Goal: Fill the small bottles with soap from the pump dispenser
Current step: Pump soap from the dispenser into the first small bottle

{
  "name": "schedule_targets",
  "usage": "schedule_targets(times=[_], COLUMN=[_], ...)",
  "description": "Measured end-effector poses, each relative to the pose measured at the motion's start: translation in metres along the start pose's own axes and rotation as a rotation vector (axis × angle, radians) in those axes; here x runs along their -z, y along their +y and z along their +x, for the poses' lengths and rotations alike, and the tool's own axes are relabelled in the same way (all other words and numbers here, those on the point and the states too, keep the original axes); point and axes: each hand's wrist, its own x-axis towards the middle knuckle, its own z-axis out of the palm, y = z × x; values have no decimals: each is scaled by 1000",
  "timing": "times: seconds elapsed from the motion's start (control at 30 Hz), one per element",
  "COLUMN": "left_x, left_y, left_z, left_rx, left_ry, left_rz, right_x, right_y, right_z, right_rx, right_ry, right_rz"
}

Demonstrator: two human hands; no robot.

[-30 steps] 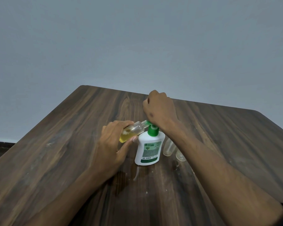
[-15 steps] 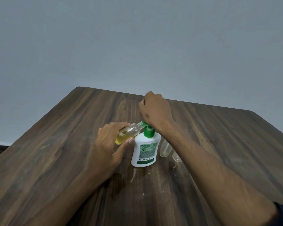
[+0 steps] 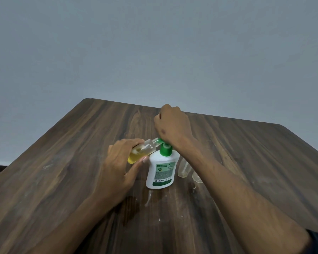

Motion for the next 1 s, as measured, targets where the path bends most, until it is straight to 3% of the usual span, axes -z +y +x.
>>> schedule_targets(times=[0.4, 1.0], left_x=[0, 0], left_y=[-1, 2], left_z=[0, 1], left_rx=[0, -3], left_ry=[-11, -13], left_rz=[1, 1], right_x=[-5, -6], right_y=[4, 7], right_z=[0, 3], right_rx=[-37, 18], right_ry=[-36, 62], right_rz=[27, 17])
